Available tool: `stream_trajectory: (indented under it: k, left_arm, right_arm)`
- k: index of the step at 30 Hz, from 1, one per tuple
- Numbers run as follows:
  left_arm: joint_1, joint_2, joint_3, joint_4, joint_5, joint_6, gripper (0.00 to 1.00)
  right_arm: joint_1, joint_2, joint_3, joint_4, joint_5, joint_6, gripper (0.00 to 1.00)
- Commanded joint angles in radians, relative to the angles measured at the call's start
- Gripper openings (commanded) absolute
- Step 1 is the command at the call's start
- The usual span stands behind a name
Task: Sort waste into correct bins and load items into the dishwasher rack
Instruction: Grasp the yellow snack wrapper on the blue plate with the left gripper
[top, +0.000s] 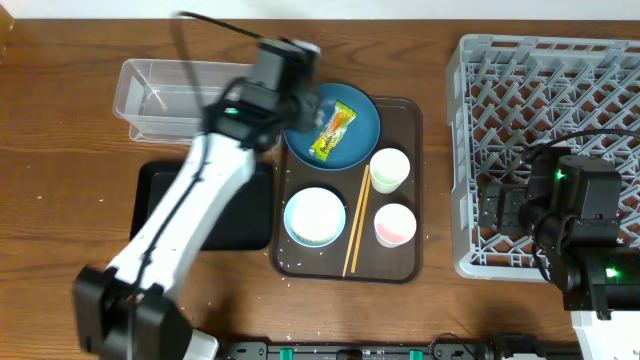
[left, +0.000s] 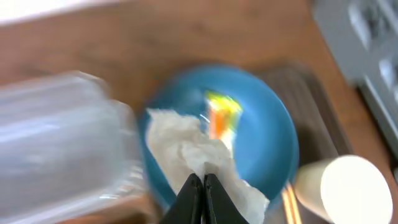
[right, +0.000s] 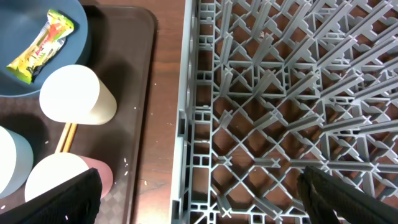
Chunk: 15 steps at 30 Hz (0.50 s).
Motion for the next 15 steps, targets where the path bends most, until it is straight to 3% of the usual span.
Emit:
stream_trajectory:
  k: [1,7,8,9,10,15]
  left_arm:
    - [0.086,-0.013,0.010,0.011,-0.046,-0.002,0.06]
    - [0.212,0.006,0.009,0.032,-0.046,-0.002,0.07]
    - [0.224,0.012,0.008,0.032,-0.046,-0.002,0.11]
    - [0.233,0.018,0.008,0.029,-0.042,-0.002,0.32]
    - [0.237,0.020,0.006,0.028,-0.035,-0.004,0.45]
    - [0.218,0.020,0.000,0.029,0.080,-0.013,0.52]
  right_arm:
    - [-0.004,0.000,0.019,-0.001,0.006,0.010,0.99]
    - [-0.004,0.000,0.019,-0.001,0.006,0.010,0.99]
    - [-0.004,0.000,0.019,-0.001,0.006,0.010,0.99]
    - [-0.004,0.000,0.019,-0.002,0.006,0.010,0.99]
    - [-0.004,0.000,0.019,-0.002,0.006,0.010,0.99]
    - [-0.004,0.000,0.019,-0.003,0.006,0.010,0.99]
